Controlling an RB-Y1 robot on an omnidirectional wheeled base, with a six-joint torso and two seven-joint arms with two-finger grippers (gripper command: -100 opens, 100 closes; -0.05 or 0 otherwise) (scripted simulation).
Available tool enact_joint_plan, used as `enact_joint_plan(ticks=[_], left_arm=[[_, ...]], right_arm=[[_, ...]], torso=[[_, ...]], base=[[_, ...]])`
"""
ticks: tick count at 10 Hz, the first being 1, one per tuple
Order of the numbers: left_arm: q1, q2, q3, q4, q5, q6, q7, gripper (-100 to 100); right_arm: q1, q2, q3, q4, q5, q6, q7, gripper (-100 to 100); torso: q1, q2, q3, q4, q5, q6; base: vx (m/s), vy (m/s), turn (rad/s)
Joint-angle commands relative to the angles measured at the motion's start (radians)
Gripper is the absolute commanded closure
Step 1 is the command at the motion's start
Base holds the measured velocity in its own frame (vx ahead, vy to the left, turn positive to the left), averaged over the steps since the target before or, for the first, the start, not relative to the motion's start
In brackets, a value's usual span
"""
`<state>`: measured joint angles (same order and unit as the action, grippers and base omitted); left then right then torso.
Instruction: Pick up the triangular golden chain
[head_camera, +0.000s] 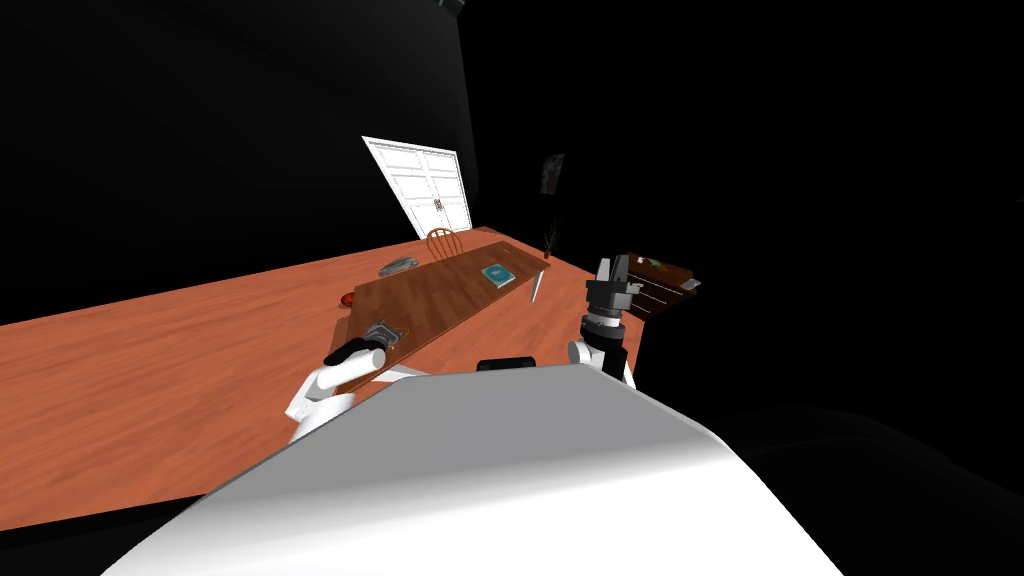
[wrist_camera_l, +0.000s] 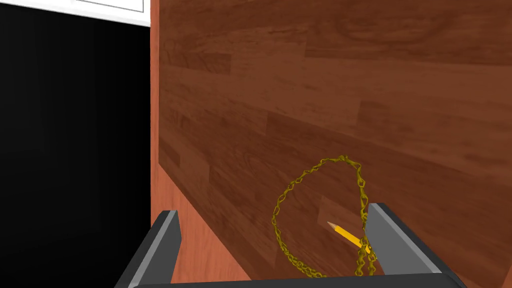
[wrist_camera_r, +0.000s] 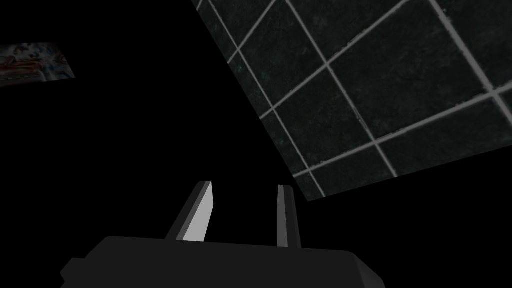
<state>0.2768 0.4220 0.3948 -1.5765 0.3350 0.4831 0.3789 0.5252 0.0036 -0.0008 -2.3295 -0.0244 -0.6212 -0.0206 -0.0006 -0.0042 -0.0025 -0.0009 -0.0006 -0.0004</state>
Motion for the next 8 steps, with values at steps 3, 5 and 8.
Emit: enact_joint_plan(ticks=[3, 5, 8], left_arm=[[-0.009, 0.027, 0.023, 0.081, 0.021, 0.061, 0.016, -100], [-0.014, 0.043, 0.038, 0.122, 0.033, 0.101, 0.026, -100], [-0.020, 0.073, 0.065, 0.199, 0.057, 0.176, 0.044, -100]], right_arm=[[0.000, 0.000, 0.000, 0.000, 0.000, 0.000, 0.000, 0], [0.000, 0.000, 0.000, 0.000, 0.000, 0.000, 0.000, 0], [0.000, 0.000, 0.000, 0.000, 0.000, 0.000, 0.000, 0]], torso=[[0.000, 0.001, 0.000, 0.000, 0.000, 0.000], [0.000, 0.001, 0.001, 0.000, 0.000, 0.000], [0.001, 0.002, 0.001, 0.000, 0.000, 0.000]], base=[[0.068, -0.014, -0.037], [0.065, -0.015, -0.039], [0.067, -0.002, -0.036]])
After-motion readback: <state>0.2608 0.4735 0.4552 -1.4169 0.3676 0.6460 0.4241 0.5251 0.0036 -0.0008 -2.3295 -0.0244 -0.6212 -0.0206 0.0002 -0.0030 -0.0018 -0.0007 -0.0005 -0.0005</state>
